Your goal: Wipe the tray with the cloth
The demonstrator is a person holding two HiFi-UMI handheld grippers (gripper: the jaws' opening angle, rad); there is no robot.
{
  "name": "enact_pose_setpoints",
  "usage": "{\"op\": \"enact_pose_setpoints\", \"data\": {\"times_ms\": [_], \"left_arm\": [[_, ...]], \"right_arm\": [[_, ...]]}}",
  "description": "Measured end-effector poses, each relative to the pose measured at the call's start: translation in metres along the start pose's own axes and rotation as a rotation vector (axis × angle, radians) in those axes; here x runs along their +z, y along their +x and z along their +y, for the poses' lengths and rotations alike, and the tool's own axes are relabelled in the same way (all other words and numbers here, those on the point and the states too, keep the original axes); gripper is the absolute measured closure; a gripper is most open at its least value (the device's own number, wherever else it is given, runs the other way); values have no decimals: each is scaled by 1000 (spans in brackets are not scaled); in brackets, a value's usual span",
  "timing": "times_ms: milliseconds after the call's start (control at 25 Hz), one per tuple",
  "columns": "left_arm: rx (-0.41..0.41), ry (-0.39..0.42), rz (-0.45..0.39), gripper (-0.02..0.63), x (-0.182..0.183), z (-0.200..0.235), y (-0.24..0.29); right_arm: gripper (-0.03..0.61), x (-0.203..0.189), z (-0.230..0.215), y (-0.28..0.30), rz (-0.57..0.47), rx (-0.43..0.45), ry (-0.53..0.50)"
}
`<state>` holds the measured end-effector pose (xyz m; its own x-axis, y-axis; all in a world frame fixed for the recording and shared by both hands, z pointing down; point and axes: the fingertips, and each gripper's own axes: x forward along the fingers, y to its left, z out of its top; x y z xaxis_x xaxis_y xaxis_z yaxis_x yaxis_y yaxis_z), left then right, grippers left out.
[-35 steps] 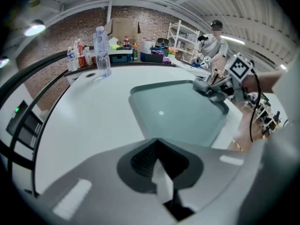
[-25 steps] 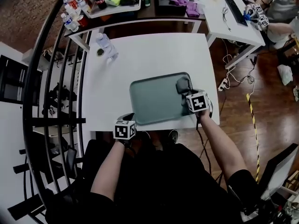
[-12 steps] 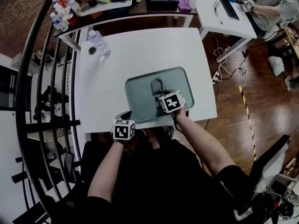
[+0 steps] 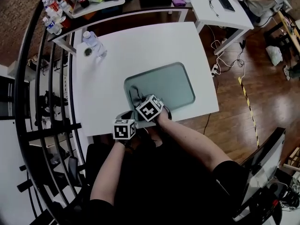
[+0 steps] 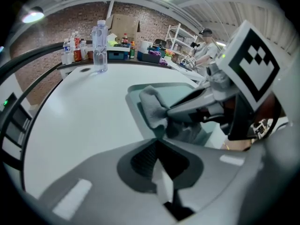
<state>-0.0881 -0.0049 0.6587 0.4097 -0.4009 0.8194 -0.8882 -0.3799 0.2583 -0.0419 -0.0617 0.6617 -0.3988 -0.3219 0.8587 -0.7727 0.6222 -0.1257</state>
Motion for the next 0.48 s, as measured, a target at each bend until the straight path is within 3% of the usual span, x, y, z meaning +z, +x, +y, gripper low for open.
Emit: {"op": "enact_pose_setpoints", "data": {"times_ms": [120,400,480], "left_arm": [[2,-15,-1,591,0,4,0],[9,-48,-7,591,0,2,3],[11,-47,-4,591,0,4,3]], "right_arm": [[558,-14,-42,-19,-22,-80,39],[558,-82,-204,-92,-23,-378,138],[558,-92,-228,-98,-9,-403,172]]}}
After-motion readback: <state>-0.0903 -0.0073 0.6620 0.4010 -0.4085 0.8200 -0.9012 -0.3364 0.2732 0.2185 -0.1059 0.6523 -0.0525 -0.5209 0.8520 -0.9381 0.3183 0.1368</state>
